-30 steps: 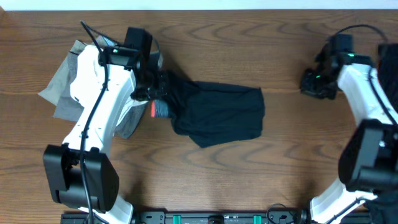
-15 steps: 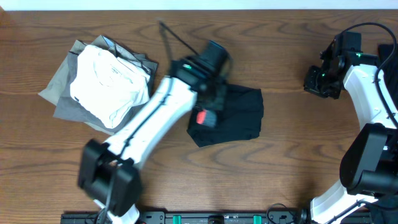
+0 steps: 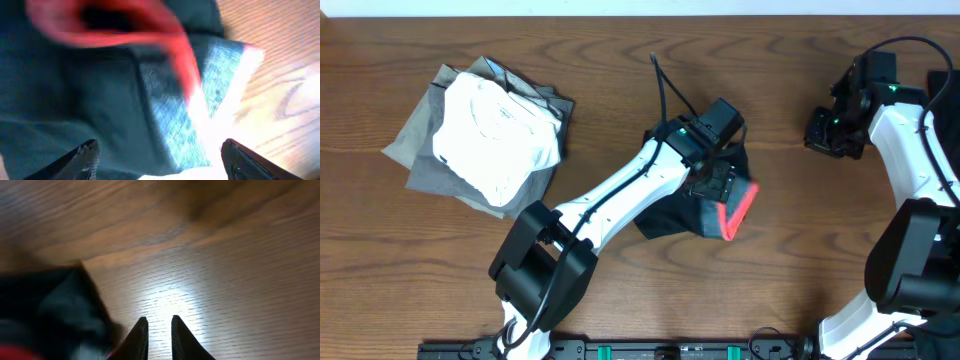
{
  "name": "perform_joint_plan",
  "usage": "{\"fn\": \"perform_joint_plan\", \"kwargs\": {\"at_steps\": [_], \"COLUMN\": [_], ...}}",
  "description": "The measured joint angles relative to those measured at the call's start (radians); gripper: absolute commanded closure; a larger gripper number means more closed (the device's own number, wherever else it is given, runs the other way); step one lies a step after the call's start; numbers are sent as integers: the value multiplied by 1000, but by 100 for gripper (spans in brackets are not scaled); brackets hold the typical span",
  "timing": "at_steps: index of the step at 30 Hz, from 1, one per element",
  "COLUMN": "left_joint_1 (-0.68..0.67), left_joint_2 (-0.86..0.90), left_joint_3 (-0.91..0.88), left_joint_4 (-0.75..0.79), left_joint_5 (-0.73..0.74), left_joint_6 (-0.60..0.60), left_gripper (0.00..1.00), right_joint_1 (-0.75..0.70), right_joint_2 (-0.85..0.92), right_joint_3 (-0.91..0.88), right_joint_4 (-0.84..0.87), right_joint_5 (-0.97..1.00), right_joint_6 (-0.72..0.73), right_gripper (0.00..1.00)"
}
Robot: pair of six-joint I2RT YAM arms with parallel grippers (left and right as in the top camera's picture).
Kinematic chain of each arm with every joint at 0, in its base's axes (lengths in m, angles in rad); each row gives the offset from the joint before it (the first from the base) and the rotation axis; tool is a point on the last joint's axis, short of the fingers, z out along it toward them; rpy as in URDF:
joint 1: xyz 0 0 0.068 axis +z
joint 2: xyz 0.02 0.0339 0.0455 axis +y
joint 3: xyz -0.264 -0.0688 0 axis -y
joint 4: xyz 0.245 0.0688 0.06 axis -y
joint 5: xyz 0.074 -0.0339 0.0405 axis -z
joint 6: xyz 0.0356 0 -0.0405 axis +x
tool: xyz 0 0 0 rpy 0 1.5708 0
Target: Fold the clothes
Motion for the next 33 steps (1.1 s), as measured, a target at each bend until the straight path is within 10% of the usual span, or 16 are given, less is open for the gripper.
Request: {"fn": "perform_joint_plan", "kwargs": {"at_steps": [24, 33], "left_joint_1": [247, 246], "left_joint_2": [-12, -12], "left_joint_3": [156, 155], "left_joint_4": [-338, -323], "left_joint_5": [-127, -122], "left_joint_6": [27, 34], "left_gripper": [30, 29], "right_joint_1": [303, 303], "right_joint_2": [1, 2], "right_joint_3": [-160, -280], "right_joint_4": [91, 326], "right_joint_5": [-169, -229], "right_joint_6": [-72, 3], "right_gripper": [43, 84]}}
